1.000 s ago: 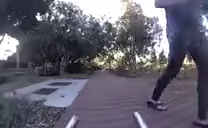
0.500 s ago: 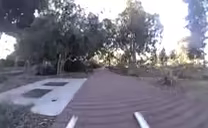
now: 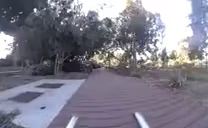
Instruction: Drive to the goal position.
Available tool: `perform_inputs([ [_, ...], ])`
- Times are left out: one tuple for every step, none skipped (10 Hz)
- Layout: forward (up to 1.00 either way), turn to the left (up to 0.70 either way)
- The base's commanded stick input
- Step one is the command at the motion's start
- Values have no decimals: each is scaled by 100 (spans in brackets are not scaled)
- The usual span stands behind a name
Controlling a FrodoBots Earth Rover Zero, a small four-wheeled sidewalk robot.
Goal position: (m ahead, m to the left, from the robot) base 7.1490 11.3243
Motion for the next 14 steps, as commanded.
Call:
perform_inputs([
  [100,40],
  [100,40],
  [100,0],
  [100,0],
  [100,0],
  [100,0],
  [100,0],
  [100,0],
  [100,0],
  [100,0],
  [100,0],
  [100,0],
  [100,0],
  [100,0],
])
